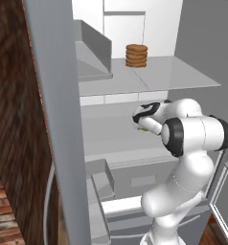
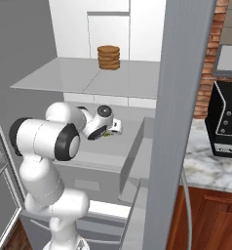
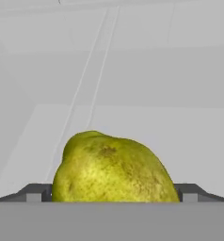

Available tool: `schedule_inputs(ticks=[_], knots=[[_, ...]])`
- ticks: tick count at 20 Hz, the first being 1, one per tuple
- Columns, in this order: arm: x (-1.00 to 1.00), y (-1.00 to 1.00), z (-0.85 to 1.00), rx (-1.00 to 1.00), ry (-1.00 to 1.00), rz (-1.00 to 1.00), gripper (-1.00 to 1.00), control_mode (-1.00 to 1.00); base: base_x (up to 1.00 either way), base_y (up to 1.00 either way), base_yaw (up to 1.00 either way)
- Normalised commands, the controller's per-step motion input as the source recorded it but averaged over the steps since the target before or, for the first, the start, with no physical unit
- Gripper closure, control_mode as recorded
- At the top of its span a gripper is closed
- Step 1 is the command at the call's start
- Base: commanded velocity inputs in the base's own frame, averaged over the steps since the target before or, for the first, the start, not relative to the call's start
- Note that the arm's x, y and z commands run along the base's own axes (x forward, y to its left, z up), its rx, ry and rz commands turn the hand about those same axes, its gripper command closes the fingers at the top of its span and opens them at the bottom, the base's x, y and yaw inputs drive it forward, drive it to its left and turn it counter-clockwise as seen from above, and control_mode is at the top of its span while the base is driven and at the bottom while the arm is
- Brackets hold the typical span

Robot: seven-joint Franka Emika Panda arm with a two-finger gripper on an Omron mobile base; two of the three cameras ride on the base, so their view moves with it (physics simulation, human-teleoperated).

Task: Pick up the pear and mango from the fridge and place one fruit on each plate on the dining counter.

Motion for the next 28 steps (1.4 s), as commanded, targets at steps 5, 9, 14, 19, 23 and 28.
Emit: schedule_inputs(ticks=[5, 9, 14, 19, 23, 28], knots=[[0.26, 0.00, -0.26, 0.00, 0.02, 0.02, -1.00, -1.00, 0.00, 0.00, 0.00], [0.26, 0.00, -0.32, 0.00, 0.05, 0.01, -1.00, -1.00, 0.00, 0.00, 0.00], [0.25, 0.00, -0.32, 0.00, 0.03, 0.00, 1.00, -1.00, 0.00, 0.00, 0.00], [0.04, 0.00, -0.32, 0.00, 0.01, 0.00, 1.00, -1.00, 0.00, 0.00, 0.00], [-0.10, 0.03, -0.35, -0.01, 0.00, 0.01, 1.00, -1.00, 0.00, 0.00, 0.00], [-0.47, 0.05, -0.09, 0.00, 0.00, 0.01, 1.00, -1.00, 0.00, 0.00, 0.00]])
